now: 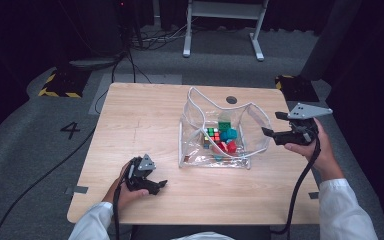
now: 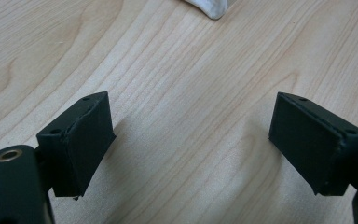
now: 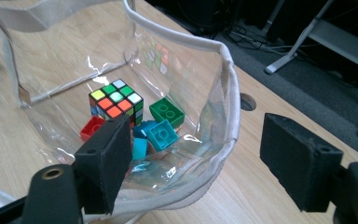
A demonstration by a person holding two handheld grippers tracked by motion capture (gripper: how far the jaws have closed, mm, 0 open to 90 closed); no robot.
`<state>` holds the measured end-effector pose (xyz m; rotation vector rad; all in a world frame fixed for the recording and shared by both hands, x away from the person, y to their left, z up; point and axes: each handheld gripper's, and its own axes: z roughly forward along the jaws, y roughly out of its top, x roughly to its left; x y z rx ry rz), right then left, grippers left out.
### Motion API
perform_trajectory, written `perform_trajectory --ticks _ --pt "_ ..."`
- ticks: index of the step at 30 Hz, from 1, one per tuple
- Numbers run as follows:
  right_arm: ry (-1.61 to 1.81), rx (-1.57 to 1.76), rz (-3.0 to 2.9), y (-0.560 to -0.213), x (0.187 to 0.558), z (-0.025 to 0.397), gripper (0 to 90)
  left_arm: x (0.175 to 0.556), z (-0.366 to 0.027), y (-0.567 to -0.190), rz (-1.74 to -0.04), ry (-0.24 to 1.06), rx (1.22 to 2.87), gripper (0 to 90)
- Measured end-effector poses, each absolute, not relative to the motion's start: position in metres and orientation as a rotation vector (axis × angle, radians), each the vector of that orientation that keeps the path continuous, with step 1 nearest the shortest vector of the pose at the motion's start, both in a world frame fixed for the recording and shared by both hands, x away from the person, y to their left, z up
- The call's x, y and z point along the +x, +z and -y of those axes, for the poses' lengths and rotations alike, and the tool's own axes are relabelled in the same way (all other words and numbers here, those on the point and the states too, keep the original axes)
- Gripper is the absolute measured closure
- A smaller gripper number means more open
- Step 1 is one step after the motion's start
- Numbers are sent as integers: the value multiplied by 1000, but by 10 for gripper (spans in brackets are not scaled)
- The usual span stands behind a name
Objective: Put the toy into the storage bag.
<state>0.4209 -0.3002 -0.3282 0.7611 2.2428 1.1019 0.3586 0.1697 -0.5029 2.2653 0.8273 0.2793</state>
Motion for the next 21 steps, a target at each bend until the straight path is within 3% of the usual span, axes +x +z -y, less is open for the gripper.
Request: perform_trajectory --ticks 21 --pt "1168 779 -2204 -349 385 325 249 359 -170 -503 -827 279 2265 137"
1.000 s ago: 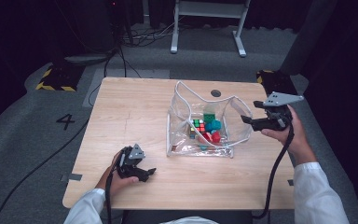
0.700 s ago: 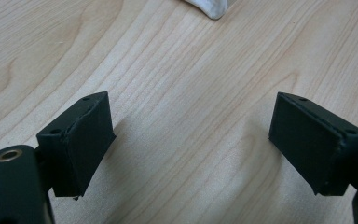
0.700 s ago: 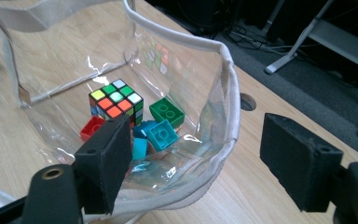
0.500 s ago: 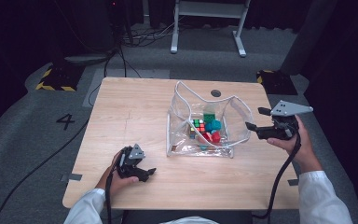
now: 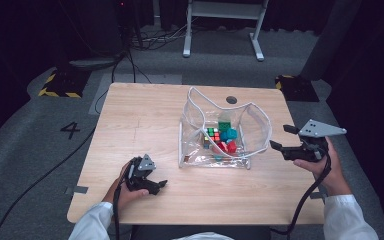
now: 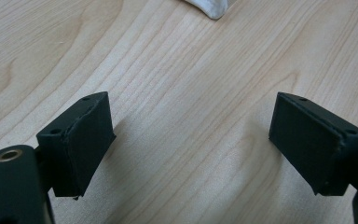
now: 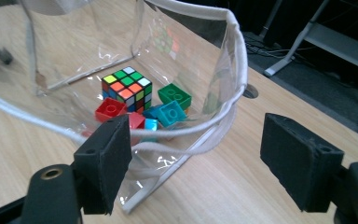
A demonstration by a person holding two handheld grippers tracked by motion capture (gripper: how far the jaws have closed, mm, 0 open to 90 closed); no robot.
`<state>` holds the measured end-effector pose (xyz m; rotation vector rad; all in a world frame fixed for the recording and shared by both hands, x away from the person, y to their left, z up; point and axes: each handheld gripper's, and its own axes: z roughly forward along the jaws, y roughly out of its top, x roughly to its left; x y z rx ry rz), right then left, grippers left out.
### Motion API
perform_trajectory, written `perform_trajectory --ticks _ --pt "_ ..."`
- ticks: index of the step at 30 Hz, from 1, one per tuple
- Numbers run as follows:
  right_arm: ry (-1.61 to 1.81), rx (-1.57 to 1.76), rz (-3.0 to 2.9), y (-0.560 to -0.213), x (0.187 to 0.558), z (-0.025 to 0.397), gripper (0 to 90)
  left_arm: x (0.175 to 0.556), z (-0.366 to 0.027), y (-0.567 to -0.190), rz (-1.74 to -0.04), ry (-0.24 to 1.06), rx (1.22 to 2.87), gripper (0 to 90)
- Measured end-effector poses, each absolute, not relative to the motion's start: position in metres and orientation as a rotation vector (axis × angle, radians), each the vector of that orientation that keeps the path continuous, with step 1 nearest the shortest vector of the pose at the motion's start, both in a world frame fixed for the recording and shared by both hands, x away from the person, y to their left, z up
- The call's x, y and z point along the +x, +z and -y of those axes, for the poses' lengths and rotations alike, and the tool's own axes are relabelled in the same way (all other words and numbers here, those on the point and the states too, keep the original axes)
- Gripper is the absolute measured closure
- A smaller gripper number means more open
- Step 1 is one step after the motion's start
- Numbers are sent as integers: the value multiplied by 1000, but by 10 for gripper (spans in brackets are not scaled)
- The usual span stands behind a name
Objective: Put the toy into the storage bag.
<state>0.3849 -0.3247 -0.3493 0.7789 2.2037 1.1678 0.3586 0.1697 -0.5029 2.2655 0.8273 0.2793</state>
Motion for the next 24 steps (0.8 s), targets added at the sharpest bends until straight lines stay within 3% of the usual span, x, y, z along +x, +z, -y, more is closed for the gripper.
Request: perform_trajectory --ticks 24 --pt "1012 847 -2290 -407 373 339 241 358 -170 -503 -832 278 2264 137"
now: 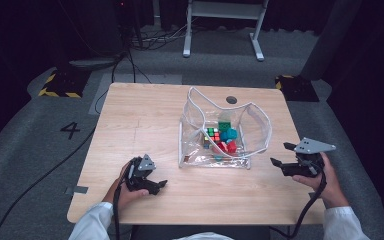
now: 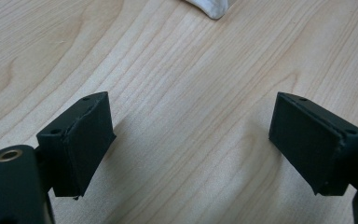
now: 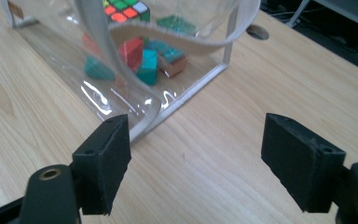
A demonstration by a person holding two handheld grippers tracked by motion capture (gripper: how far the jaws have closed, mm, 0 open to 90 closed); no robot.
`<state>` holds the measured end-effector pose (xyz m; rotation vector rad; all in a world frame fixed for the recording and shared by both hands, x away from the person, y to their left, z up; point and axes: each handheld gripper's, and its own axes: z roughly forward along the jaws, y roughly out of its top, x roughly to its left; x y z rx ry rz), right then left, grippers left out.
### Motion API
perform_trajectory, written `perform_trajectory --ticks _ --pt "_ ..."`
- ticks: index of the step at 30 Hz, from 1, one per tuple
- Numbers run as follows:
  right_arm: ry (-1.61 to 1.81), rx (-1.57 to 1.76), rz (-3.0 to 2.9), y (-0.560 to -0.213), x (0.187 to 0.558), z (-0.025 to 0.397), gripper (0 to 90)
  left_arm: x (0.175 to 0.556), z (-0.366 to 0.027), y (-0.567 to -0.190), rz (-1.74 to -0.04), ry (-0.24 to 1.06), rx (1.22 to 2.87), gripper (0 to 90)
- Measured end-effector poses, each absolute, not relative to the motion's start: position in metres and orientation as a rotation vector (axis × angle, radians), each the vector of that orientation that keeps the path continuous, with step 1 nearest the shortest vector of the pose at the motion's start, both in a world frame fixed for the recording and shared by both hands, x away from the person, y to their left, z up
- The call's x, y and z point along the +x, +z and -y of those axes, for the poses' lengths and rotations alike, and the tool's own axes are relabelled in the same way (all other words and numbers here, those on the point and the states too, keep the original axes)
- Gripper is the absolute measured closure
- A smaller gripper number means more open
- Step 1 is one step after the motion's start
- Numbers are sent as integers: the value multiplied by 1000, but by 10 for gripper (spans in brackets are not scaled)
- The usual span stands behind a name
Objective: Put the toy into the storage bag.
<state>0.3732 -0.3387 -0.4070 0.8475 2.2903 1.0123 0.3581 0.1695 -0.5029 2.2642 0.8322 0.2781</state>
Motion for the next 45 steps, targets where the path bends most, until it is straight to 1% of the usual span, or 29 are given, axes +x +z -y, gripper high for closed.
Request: perform_trajectory --ticks 17,30,33,40,45 --pt "939 896 -2350 -449 363 350 237 358 -169 -503 -832 278 2264 137" --pt "859 971 -2390 -484 351 368 229 358 -170 -503 -833 280 2264 137" --pt "871 1000 -2380 -492 347 373 226 358 -170 -503 -833 279 2264 137" --pt "1042 1122 -2323 -503 338 391 221 358 -170 -503 -833 277 2264 137" --pt "1028 1139 -2305 -503 335 393 215 358 -169 -503 -836 281 2262 137"
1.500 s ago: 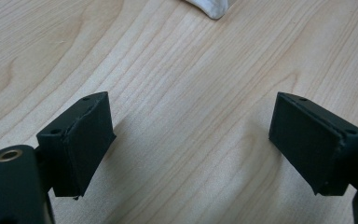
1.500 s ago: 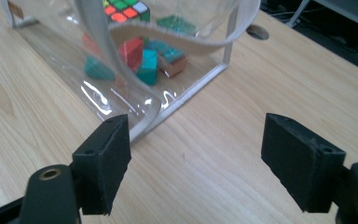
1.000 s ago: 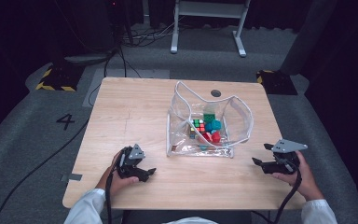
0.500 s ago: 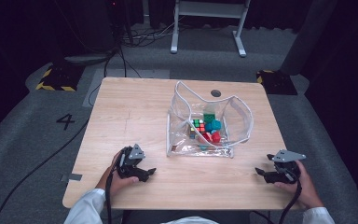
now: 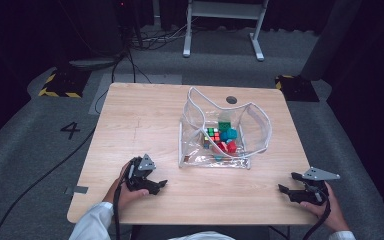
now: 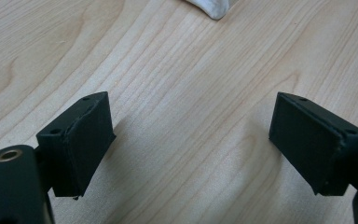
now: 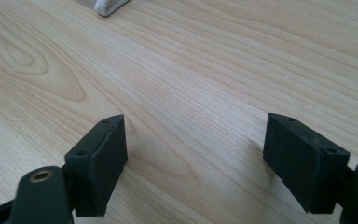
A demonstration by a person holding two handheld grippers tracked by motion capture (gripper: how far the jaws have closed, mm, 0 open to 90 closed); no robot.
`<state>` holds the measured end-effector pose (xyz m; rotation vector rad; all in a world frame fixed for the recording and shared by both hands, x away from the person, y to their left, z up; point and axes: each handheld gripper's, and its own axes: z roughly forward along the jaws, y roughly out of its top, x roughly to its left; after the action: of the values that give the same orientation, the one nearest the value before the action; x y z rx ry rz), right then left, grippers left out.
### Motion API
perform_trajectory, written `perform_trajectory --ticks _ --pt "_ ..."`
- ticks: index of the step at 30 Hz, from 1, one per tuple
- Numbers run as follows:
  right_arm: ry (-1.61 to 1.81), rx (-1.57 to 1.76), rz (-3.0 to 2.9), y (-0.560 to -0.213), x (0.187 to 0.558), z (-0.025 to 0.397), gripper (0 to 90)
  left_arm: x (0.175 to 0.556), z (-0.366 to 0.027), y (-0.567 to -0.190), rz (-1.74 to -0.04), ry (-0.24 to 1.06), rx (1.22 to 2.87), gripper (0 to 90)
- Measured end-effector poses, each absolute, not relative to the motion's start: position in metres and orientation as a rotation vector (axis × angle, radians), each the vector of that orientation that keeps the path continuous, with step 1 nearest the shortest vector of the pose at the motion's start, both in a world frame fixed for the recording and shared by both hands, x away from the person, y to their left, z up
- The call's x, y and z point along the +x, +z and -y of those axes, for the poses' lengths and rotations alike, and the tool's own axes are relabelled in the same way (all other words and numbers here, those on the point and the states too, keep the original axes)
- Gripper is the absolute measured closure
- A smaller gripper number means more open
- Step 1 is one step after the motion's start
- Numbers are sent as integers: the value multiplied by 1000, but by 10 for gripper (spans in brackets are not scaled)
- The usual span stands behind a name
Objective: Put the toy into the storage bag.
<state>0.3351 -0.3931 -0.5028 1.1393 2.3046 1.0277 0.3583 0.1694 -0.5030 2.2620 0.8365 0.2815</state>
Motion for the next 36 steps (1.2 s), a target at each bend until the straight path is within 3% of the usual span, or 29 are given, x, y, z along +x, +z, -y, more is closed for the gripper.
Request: perform_trajectory --ticks 36 --pt "1036 1154 -2295 -503 335 392 212 359 -169 -503 -831 281 2266 133"
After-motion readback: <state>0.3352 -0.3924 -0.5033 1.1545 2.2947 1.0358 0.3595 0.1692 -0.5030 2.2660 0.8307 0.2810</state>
